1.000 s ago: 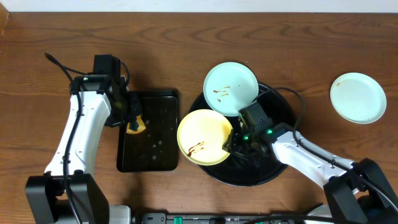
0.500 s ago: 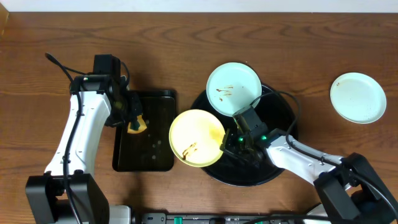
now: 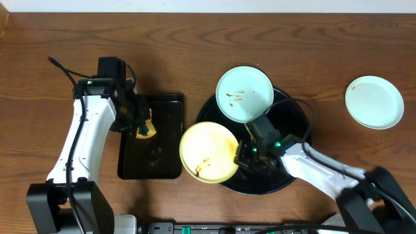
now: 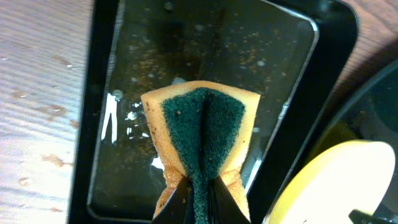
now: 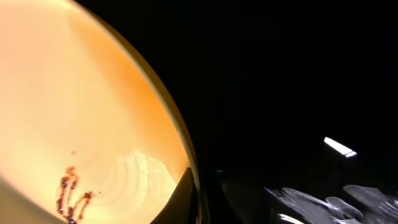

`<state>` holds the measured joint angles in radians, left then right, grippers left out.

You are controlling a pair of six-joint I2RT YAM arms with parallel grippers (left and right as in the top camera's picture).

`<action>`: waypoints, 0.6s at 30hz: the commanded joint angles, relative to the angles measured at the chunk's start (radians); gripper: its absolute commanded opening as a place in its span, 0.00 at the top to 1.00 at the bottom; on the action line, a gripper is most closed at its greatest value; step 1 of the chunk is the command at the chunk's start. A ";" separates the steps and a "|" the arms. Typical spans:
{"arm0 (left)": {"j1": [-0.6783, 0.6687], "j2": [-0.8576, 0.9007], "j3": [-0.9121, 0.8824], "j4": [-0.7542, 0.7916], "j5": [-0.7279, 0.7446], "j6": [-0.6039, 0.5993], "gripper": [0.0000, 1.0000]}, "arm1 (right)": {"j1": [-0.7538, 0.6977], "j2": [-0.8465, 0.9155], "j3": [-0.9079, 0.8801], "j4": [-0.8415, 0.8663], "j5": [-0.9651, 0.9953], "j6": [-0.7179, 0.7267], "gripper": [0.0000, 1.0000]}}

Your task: Clean dirty plates on tray and stack at the side

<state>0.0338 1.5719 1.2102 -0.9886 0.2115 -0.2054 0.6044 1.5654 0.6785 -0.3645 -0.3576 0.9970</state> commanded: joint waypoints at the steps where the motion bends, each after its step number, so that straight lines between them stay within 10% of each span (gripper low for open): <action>1: 0.001 0.011 -0.016 0.010 0.069 0.002 0.93 | 0.008 -0.136 0.037 -0.192 0.228 -0.087 0.99; 18: -0.053 0.293 -0.029 0.128 0.227 0.007 0.93 | -0.002 -0.349 0.126 -0.547 0.422 -0.139 0.98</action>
<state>-0.0154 1.8221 1.1938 -0.8688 0.4007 -0.2050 0.6037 1.2198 0.7971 -0.9092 0.0261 0.8799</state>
